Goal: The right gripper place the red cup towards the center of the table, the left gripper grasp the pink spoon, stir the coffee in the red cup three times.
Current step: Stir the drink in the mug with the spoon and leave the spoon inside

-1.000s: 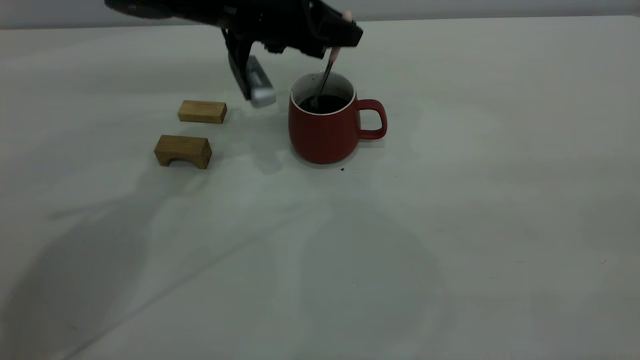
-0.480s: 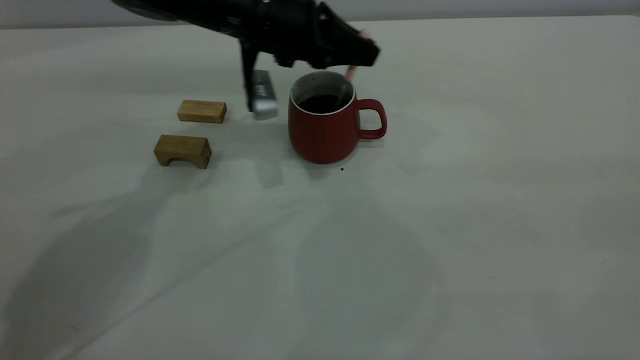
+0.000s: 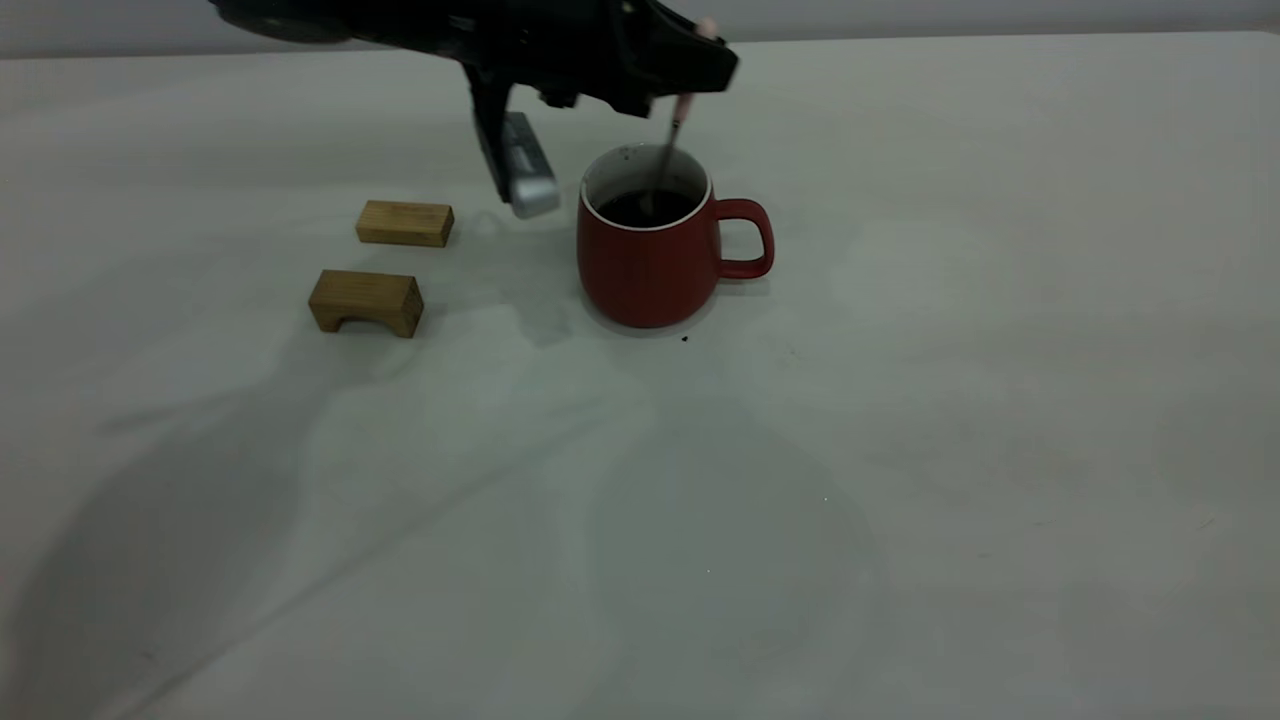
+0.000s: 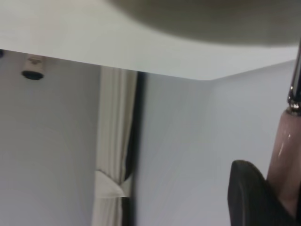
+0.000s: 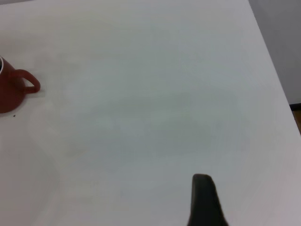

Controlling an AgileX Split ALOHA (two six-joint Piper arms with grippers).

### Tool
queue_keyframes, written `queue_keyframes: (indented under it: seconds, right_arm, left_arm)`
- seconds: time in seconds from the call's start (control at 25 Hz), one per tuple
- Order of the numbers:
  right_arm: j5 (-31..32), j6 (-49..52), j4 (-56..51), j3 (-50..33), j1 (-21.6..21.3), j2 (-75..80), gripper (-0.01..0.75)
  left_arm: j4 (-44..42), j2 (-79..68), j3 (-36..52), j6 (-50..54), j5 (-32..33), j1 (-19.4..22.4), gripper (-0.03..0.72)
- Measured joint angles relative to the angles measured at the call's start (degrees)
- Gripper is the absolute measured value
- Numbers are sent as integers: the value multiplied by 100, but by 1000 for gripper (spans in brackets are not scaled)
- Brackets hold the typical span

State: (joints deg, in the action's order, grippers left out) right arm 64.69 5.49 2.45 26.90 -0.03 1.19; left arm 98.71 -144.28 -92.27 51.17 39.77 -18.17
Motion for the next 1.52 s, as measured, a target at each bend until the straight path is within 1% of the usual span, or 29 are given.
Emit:
queue_keyframes:
  seconds: [0.16,0.28,0.44,0.56,0.68,0.8,0.96,1.08,1.2,1.32,1.52]
  right_arm:
    - [0,0,0,0,0,0,541]
    - [0,0,0,0,0,0,541]
    - [0,0,0,0,0,0,541]
    - [0,0,0,0,0,0,541]
    - [0,0,0,0,0,0,541]
    - [0,0,0,0,0,0,541]
    - [0,0,0,0,0,0,541]
    - [0,0,0,0,0,0,541]
    - [0,0,0,0,0,0,541]
    - [0,0,0,0,0,0,541]
    - [0,0,0,0,0,0,541]
  left_arm:
    - [-109,-33,0,-13,234,-125,152]
    - [-480,-33,0,317,479,-106,152]
    - [-1008,-33,0,1123,722,54,152]
    - [-1250,-33,0,1310,750,243,152]
    - [-1203,-33,0,1129,584,363,152]
    - [-795,-33,0,629,277,354,152]
    - [-89,-33,0,-199,-14,151,152]
    - [12,-33,0,-380,-38,-46,152]
    - [0,-33,0,-404,55,-140,152]
    - [-195,-33,0,-404,318,-134,152]
    - [-967,-33,0,-393,673,42,152]
